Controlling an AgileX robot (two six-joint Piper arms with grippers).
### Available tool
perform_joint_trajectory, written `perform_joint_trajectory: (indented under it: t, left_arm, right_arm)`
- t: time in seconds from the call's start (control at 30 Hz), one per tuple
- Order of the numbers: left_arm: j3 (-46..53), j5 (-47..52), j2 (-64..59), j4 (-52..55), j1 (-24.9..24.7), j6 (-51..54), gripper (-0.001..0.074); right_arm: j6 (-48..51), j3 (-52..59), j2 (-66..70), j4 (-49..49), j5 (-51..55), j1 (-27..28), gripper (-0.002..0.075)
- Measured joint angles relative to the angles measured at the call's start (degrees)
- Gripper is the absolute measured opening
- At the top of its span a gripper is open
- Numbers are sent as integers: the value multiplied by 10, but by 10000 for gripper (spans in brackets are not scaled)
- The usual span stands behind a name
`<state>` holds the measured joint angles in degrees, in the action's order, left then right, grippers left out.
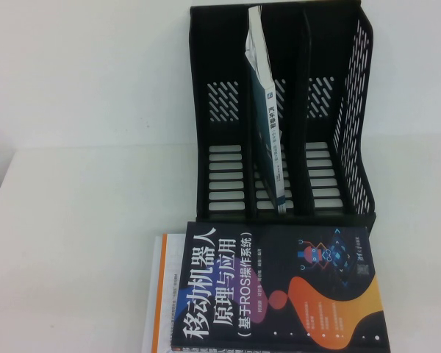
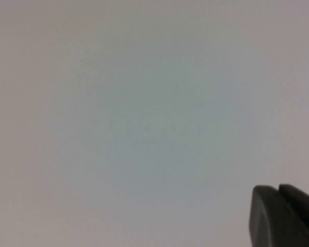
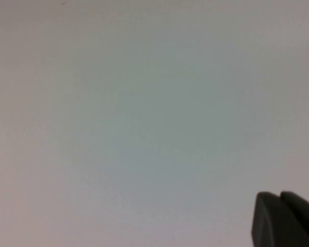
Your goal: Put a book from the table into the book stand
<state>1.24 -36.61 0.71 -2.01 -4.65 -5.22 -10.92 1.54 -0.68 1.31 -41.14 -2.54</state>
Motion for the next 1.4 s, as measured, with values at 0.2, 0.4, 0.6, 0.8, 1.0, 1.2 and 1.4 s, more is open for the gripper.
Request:
perform_joint_trajectory:
  t: [0.2,0.4,0.6,0.8,1.0,1.2,1.4]
  left_arm:
    - [-6,31,2,-35,0,-44,-2]
    - [-105,283,2,-39,0,-53,-2]
    - [-175,366,-56,-46,0,-74,-2]
    - [-266,536,-180,-51,0,-95,-2]
    - [-332,669,-322,-66,0,-76,-2]
    - [-335,670,-433,-188,0,-52,-2]
    - [-337,670,-518,-384,0,70,-2]
  right_arm:
    - [27,-31,-1,-28,124,0,-3]
    - [73,-144,0,-28,356,0,-2]
    - [77,-233,83,-28,546,0,-2]
    - [77,-323,221,-39,667,0,-2]
    - [78,-430,355,-48,807,0,-2]
    - [128,-487,480,-87,920,0,-2]
    - [147,-491,565,-112,926,0,-3]
